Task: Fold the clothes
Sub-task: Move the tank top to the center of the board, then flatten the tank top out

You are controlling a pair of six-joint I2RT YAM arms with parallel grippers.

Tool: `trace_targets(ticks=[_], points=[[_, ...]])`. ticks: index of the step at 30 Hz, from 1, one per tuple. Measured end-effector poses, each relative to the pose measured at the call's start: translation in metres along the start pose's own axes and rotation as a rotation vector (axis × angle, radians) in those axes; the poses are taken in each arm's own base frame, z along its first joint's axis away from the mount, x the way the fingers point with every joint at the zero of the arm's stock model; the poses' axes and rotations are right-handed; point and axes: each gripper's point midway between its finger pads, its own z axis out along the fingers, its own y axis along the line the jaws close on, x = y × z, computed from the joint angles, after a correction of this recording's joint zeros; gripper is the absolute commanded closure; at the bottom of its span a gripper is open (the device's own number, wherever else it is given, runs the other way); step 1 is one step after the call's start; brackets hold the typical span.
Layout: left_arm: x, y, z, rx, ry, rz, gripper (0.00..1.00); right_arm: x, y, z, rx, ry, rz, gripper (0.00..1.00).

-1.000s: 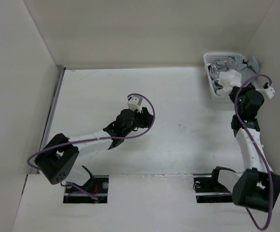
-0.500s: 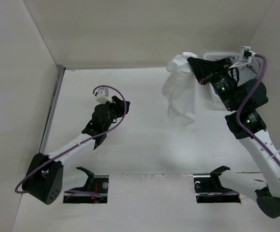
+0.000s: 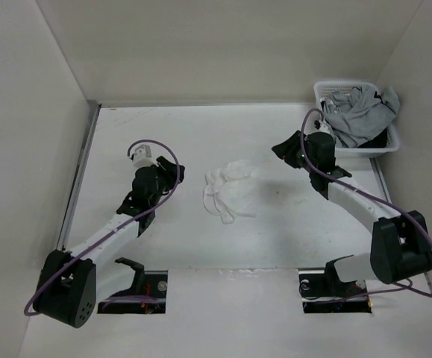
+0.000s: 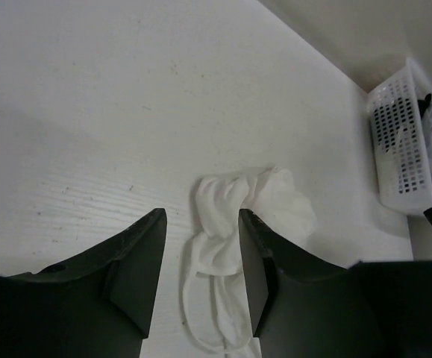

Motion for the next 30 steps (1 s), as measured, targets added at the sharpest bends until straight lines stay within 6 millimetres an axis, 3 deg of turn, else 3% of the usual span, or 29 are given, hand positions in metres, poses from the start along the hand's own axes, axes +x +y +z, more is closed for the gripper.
trace_targets(ticks=[2, 6, 9, 12, 14, 16, 22, 26, 30], points=[[0.014, 0.002, 0.002, -0.010, 0.040, 0.012, 0.58, -0.001, -0.021, -0.001, 0.072, -0.022, -0.012, 0.62], [0.044, 0.004, 0.007, -0.031, 0.121, 0.044, 0.63, 0.028, 0.015, -0.007, 0.001, 0.007, -0.127, 0.90], [0.068, -0.005, 0.015, -0.024, 0.191, 0.090, 0.68, 0.078, 0.029, -0.016, -0.044, 0.088, -0.197, 0.95], [0.090, -0.025, 0.022, 0.015, 0.248, 0.150, 0.72, 0.139, 0.002, -0.030, 0.006, 0.212, -0.247, 0.89], [0.100, -0.036, 0.024, 0.037, 0.270, 0.182, 0.72, 0.171, -0.018, -0.042, 0.050, 0.284, -0.272, 0.83], [0.106, -0.035, 0.023, 0.032, 0.278, 0.200, 0.72, 0.196, -0.023, -0.053, 0.061, 0.342, -0.301, 0.76], [0.102, -0.004, 0.026, -0.059, 0.256, 0.183, 0.69, 0.254, 0.026, -0.063, -0.082, 0.456, -0.404, 0.62], [0.094, 0.033, 0.015, -0.148, 0.237, 0.124, 0.68, 0.268, 0.053, -0.036, -0.124, 0.467, -0.460, 0.59], [0.058, 0.052, 0.002, -0.182, 0.135, 0.038, 0.66, 0.273, 0.070, -0.006, -0.141, 0.462, -0.497, 0.58]])
